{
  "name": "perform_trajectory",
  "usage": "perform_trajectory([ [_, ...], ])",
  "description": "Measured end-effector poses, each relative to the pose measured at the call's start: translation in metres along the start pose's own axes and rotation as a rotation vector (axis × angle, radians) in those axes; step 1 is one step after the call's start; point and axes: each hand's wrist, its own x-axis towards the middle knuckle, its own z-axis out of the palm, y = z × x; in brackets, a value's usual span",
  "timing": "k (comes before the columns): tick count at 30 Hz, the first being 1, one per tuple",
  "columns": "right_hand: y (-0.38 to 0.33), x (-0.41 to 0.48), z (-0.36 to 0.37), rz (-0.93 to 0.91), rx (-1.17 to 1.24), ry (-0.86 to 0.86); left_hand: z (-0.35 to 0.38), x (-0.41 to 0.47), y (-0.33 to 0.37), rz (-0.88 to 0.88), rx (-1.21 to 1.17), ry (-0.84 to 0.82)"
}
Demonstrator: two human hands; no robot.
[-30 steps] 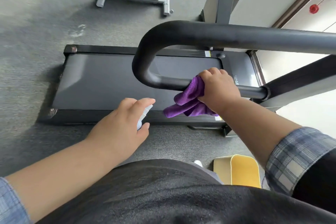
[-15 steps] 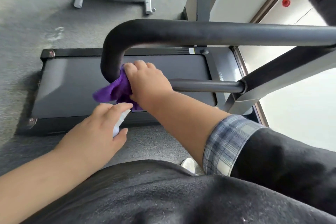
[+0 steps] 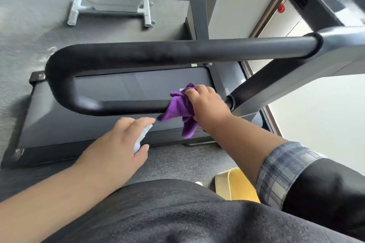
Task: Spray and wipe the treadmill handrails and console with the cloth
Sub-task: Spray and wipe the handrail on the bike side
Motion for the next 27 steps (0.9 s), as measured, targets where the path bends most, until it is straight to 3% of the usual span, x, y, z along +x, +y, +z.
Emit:
perform_trajectory([
  [5,0.051,-0.016,-0.007,0.050,0.018,-0.029,-0.004,0.008,0.023,-0.016,-0.024,0.033],
  [8,0.054,-0.021,-0.018,0.026,0.172,-0.036,-0.007,0.006,0.028,-0.028,-0.044,0.073],
  [20,-0.024,-0.112,-0.124,-0.167,0.842,0.345,-0.016,-0.003,0.032,-0.029,-0.110,0.183],
  [22,-0.029,-0.117,-0.149,-0.214,0.872,0.414,-0.021,0.000,0.039,-0.029,-0.162,0.169],
  [27,-0.017,-0.116,-0.193,-0.214,0.707,0.707,-0.034,-0.004,0.063,-0.013,-0.254,0.334],
])
